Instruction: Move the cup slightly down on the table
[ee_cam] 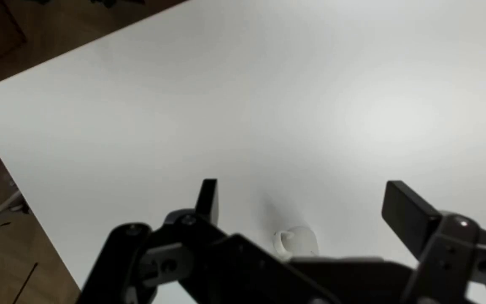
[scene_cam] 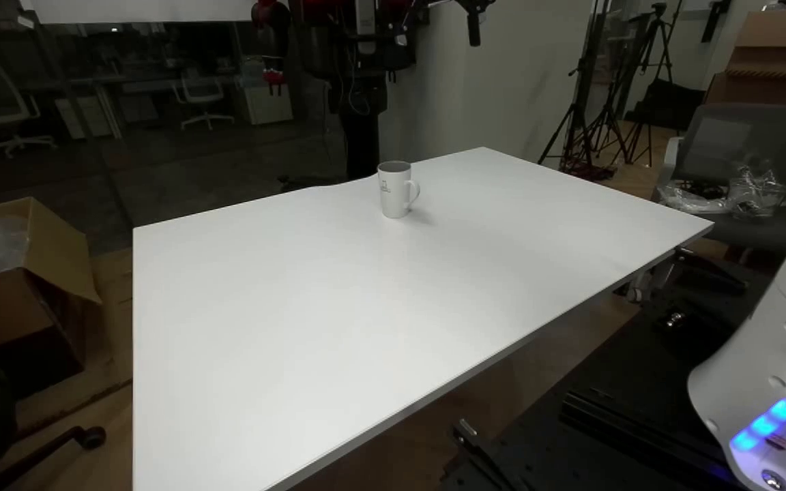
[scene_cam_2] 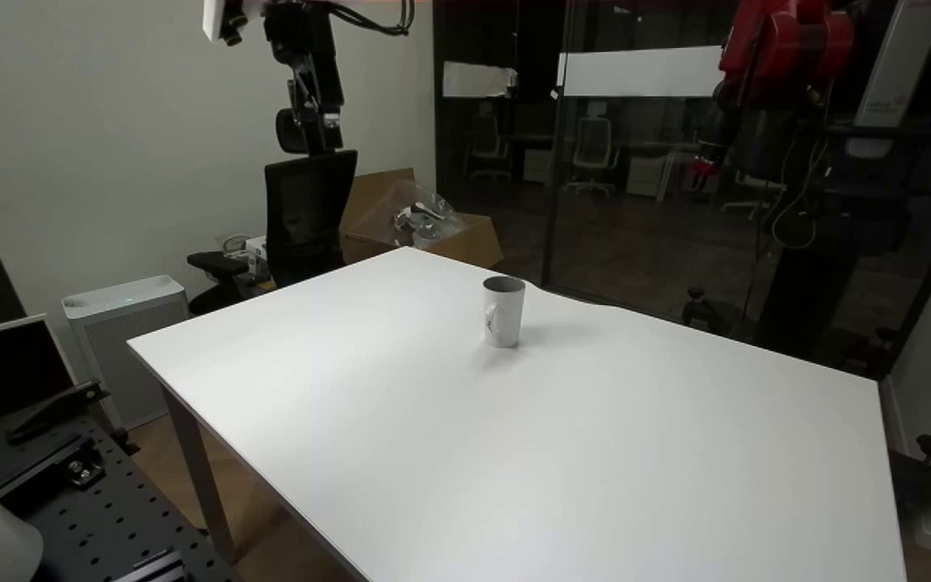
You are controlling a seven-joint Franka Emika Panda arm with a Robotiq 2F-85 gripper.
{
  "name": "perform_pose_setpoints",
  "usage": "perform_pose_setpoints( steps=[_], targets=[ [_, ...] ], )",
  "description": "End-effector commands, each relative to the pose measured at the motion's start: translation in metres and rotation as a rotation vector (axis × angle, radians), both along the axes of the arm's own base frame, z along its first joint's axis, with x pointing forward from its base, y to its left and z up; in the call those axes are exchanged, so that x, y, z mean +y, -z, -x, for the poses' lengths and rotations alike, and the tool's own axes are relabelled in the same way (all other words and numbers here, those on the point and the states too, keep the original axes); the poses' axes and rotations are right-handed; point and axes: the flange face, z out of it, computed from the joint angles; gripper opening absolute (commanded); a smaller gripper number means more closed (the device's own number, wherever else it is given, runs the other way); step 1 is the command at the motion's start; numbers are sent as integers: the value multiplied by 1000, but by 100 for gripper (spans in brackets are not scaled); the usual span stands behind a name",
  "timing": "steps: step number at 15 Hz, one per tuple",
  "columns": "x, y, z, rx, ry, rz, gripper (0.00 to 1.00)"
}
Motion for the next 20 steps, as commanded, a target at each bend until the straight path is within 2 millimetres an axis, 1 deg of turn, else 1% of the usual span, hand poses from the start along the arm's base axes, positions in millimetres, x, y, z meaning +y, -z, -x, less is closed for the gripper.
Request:
perform_pose_setpoints(
  steps=[1, 3, 4, 5, 7, 10, 11, 12, 13, 14, 15, 17, 18, 20],
  targets=[
    [-11, -4, -5, -38, 29, -9, 100],
    [-24, -8, -9, -73, 63, -18, 100],
    [-26, -9, -9, -76, 69, -18, 100],
    [-23, -12, -10, -95, -18, -27, 100],
    [-32, -17, -17, -106, -158, 9, 100],
    [-68, -25, -32, -174, -329, 10, 100],
    [-79, -28, -39, -219, -364, -30, 100],
    [-62, -23, -28, -175, -297, -10, 100],
    [-74, -25, -31, -198, -329, -19, 100],
    [-81, -25, -33, -207, -343, -22, 100],
    [-84, -24, -33, -208, -349, -23, 100],
    [-82, -23, -37, -183, -383, -43, 100],
    [-86, -21, -44, -141, -453, -120, 100],
    [-104, -14, -60, -99, -537, -182, 100]
  ],
)
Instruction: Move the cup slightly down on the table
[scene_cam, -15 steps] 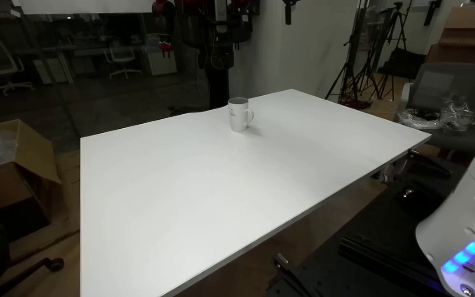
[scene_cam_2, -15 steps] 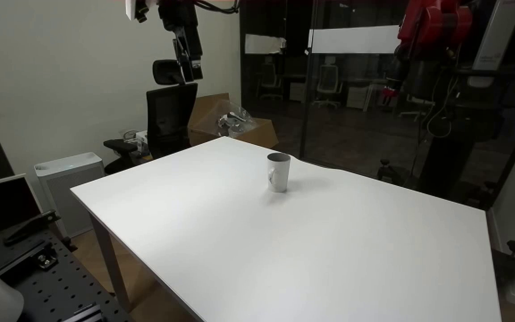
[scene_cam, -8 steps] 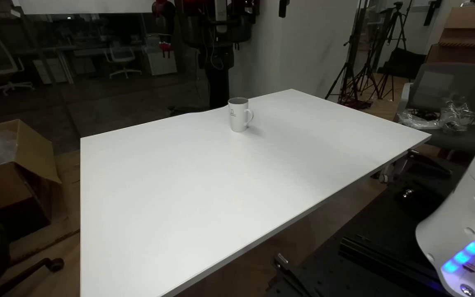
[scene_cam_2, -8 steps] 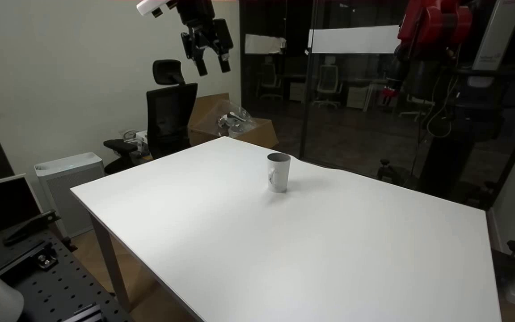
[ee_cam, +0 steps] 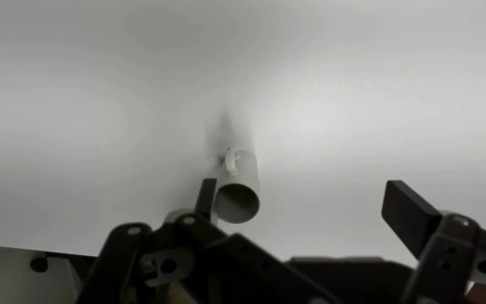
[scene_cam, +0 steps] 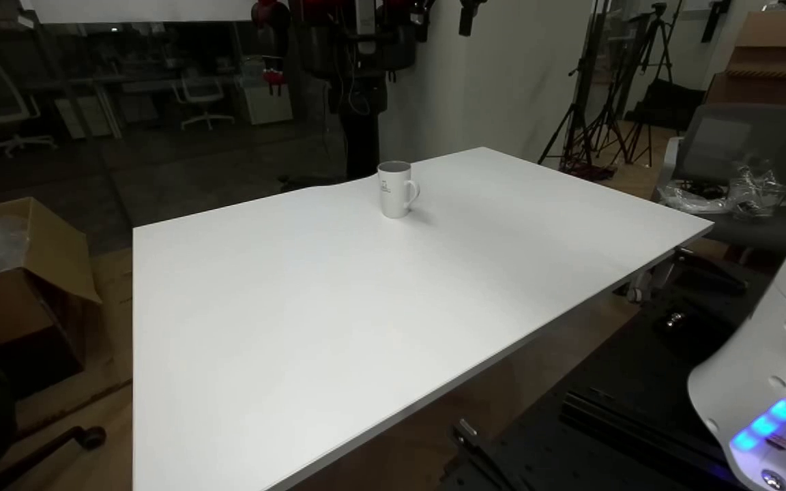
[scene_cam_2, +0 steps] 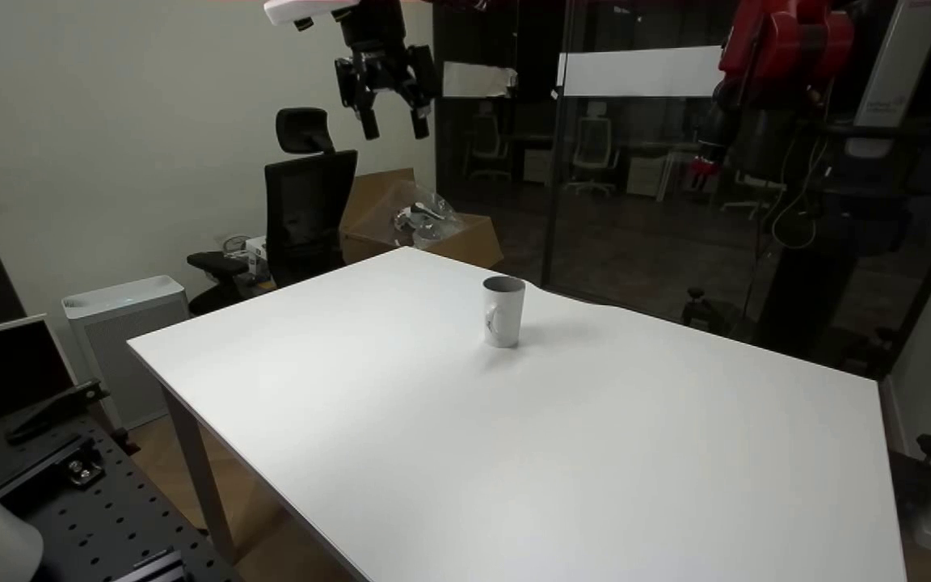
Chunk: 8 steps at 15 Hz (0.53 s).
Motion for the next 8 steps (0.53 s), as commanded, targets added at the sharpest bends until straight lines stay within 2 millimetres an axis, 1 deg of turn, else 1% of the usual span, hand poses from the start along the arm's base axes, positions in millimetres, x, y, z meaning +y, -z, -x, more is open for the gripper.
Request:
perform_pose_setpoints(
  steps=[1, 2, 4, 5, 6, 7, 8],
  targets=[
    [-35, 6, -36, 100, -161, -70, 100],
    [-54, 16, -46, 150, -199, -65, 100],
    [-86, 37, -65, 248, -265, -54, 100],
    [-63, 23, -33, 171, -216, -52, 100],
    [-78, 32, -43, 205, -235, -55, 100],
    [-87, 41, -51, 225, -245, -56, 100],
    [-90, 47, -57, 238, -250, -56, 100]
  ],
)
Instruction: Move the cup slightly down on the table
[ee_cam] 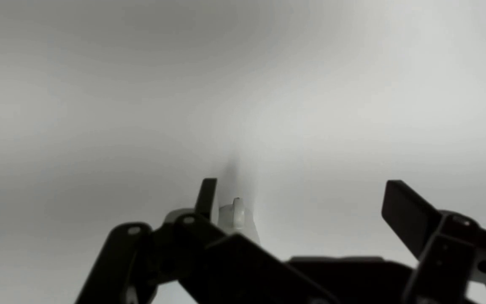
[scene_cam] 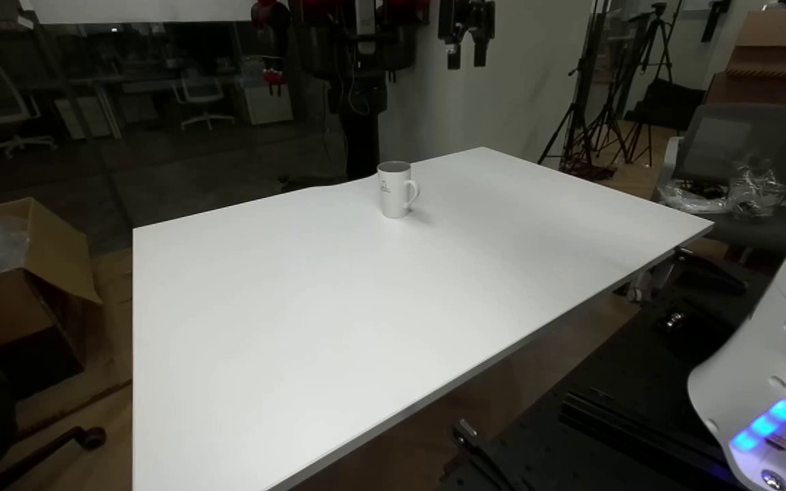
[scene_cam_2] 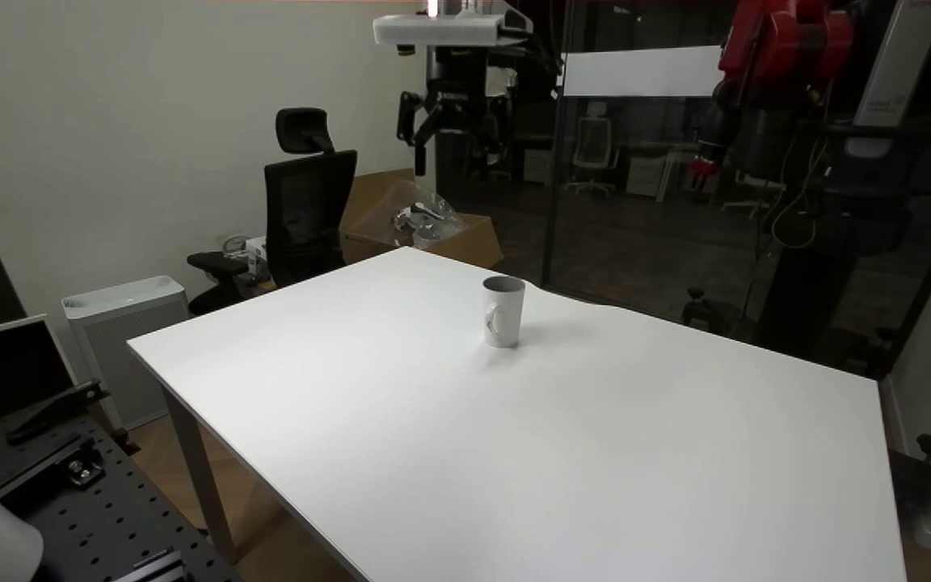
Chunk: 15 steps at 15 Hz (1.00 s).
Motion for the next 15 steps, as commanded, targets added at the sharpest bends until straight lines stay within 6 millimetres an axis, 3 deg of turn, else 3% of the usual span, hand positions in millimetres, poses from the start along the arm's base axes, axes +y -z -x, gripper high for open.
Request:
perform_pose_setpoints(
  steps=[1, 3, 9, 10, 12, 15],
  targets=[
    [0, 2, -4, 7, -4, 0, 100],
    [1, 4, -15, 7, 62, 22, 100],
    [-38, 31, -100, -83, 371, 20, 100],
    [-26, 22, -67, -69, 272, 27, 100],
    [-32, 37, -75, -59, 275, 31, 100],
    [-28, 32, -73, -64, 270, 29, 100]
  ],
)
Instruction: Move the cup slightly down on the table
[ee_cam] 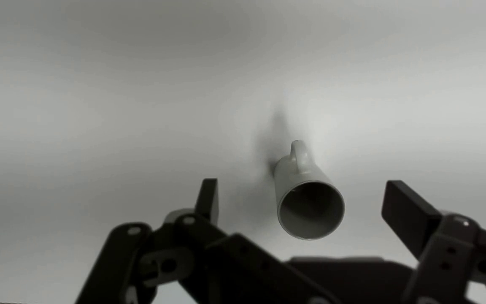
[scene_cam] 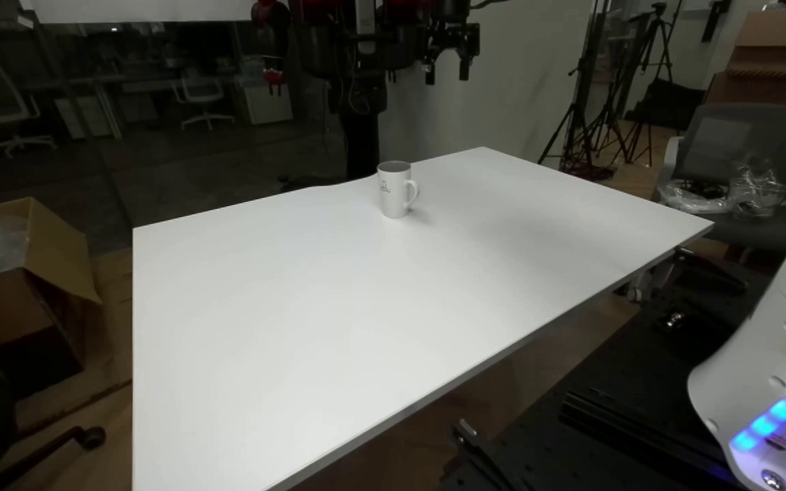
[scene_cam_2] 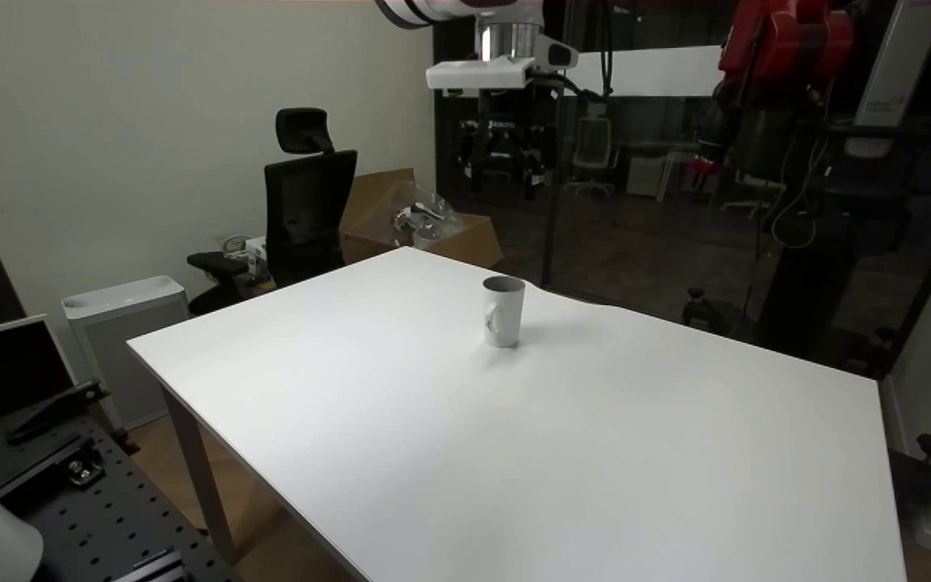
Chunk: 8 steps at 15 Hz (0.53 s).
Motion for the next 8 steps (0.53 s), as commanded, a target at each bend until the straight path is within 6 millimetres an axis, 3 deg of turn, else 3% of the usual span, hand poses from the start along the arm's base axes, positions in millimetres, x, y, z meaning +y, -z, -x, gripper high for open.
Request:
perform_pose_setpoints(
  steps=[1, 8],
  targets=[
    [-2, 2, -5, 11, 4, -12, 100],
    [-45, 69, -49, 82, 68, -18, 100]
  ],
)
